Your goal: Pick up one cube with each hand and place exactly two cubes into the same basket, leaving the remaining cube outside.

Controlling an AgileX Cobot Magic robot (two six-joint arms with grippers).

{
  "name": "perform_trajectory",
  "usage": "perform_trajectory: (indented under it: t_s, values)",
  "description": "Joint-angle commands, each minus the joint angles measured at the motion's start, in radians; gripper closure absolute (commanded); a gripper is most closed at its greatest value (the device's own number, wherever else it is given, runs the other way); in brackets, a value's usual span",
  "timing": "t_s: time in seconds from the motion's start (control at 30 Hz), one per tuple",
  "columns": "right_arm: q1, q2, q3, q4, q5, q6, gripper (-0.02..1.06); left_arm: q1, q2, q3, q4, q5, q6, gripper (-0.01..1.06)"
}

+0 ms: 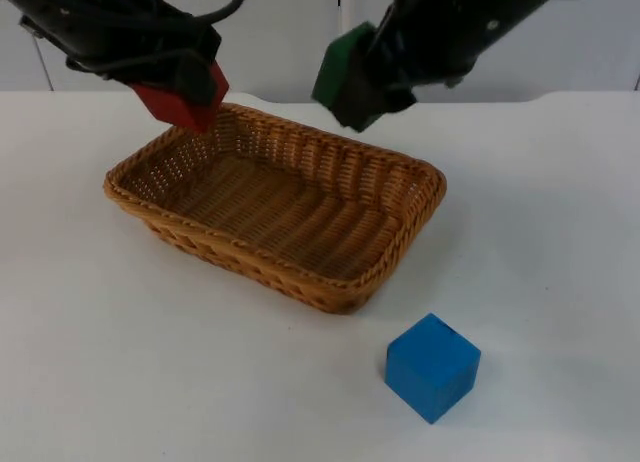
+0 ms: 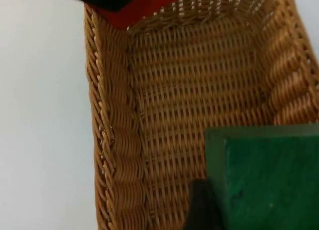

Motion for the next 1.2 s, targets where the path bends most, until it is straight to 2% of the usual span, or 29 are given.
perform_trajectory:
  t_s: [0.0, 0.4, 0.53, 0.67, 1.17]
  values:
    - [0.007, 0.024, -0.004, 0.005, -0.036, -0.005, 1.05, -0.002, 0.03, -0.037, -0.005, 0.013, 0.011, 1.05]
    - [0.007, 0.142, -0.004, 0.012, -0.136, -0.005, 1.05, 0.019, 0.195, -0.168, -0.022, 0.034, 0.029, 1.05]
    - [0.015, 0.188, -0.004, 0.038, -0.23, -0.005, 1.05, 0.056, 0.243, -0.188, -0.14, 0.038, 0.103, 1.05]
    - [0.03, 0.221, -0.004, 0.059, -0.288, -0.005, 1.05, 0.056, 0.263, -0.188, -0.185, 0.038, 0.161, 1.05]
    - [0.051, 0.311, -0.004, 0.059, -0.352, -0.005, 1.05, 0.054, 0.338, -0.188, -0.283, 0.031, 0.288, 1.05]
